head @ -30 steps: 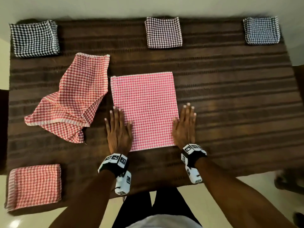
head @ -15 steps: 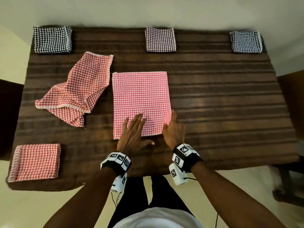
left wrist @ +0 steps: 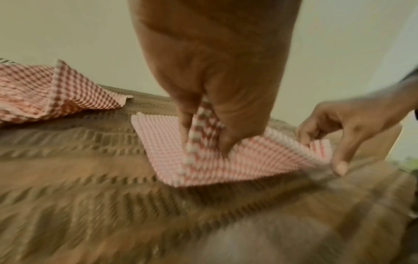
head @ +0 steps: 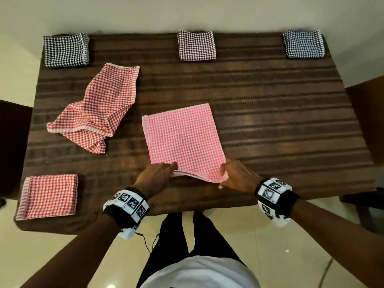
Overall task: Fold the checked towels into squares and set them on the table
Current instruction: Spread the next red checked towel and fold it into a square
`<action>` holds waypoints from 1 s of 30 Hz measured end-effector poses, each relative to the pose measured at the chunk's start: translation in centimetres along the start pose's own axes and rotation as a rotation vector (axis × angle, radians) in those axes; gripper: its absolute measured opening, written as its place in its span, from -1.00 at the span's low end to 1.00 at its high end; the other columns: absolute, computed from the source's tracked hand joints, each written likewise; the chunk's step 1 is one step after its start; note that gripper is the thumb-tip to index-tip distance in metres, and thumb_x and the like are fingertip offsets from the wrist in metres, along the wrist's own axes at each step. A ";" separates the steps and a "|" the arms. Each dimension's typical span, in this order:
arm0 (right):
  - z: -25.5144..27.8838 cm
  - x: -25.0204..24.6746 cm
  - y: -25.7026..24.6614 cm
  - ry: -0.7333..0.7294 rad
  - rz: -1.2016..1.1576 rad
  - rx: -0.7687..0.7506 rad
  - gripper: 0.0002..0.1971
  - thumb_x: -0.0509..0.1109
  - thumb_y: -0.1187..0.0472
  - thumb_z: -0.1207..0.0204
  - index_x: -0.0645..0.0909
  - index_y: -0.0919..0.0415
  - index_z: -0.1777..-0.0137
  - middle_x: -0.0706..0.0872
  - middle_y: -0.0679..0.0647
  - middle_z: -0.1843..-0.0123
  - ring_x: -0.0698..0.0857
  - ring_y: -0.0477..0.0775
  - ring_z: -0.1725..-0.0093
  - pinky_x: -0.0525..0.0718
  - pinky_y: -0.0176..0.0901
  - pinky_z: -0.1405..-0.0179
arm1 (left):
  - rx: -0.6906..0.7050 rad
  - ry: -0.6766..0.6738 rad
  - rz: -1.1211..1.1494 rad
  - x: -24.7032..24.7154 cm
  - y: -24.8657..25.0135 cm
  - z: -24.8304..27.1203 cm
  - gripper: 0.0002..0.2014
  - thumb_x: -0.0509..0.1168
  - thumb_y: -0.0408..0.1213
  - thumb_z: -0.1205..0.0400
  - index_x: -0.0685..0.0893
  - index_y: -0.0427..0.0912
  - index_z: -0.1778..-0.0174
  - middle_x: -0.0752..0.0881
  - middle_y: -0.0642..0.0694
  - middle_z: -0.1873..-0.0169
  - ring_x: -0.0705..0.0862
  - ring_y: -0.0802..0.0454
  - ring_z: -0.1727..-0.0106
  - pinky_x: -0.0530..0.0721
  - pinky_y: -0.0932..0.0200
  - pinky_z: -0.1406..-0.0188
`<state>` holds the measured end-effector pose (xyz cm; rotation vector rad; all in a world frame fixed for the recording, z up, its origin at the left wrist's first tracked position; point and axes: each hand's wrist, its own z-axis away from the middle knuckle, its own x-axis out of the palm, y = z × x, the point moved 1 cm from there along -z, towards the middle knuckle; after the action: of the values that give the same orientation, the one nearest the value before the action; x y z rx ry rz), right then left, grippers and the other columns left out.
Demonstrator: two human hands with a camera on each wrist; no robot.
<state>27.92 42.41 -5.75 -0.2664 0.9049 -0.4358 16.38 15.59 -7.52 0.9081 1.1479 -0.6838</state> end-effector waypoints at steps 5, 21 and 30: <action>-1.1 -2.7 0.3 0.224 0.082 -0.107 -0.81 0.29 0.14 -0.56 0.66 0.24 0.02 0.57 0.21 -0.06 0.61 0.23 0.00 0.61 0.05 0.01 | -0.086 -0.064 0.249 -2.4 -3.2 -1.0 -0.57 0.31 -0.20 -0.54 0.64 -0.35 -0.28 0.70 -0.42 -0.16 0.71 -0.40 -0.11 0.73 -0.25 0.00; -17.4 -10.4 -2.9 0.404 0.020 -0.016 -0.68 0.27 0.44 -0.35 0.60 0.28 -0.12 0.70 0.28 -0.12 0.62 0.36 -0.18 0.55 0.19 -0.19 | -0.751 0.105 0.355 -4.1 -12.5 -7.4 -0.68 0.33 -0.11 -0.55 0.76 -0.28 -0.04 0.79 -0.36 0.09 0.74 -0.38 0.07 0.68 -0.10 0.08; -19.4 -9.9 -1.9 0.427 0.032 0.014 -0.71 0.26 0.45 -0.41 0.60 0.28 -0.12 0.69 0.28 -0.13 0.63 0.34 -0.17 0.56 0.14 -0.18 | -0.817 0.195 0.413 -3.1 -12.5 -8.0 -0.77 0.38 -0.23 -0.60 0.74 -0.22 -0.12 0.79 -0.24 -0.04 0.73 -0.30 -0.06 0.63 -0.03 0.00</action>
<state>6.48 44.66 -9.59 -0.1464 1.3215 -0.4778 1.27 16.61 -8.79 0.4770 1.2127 0.2257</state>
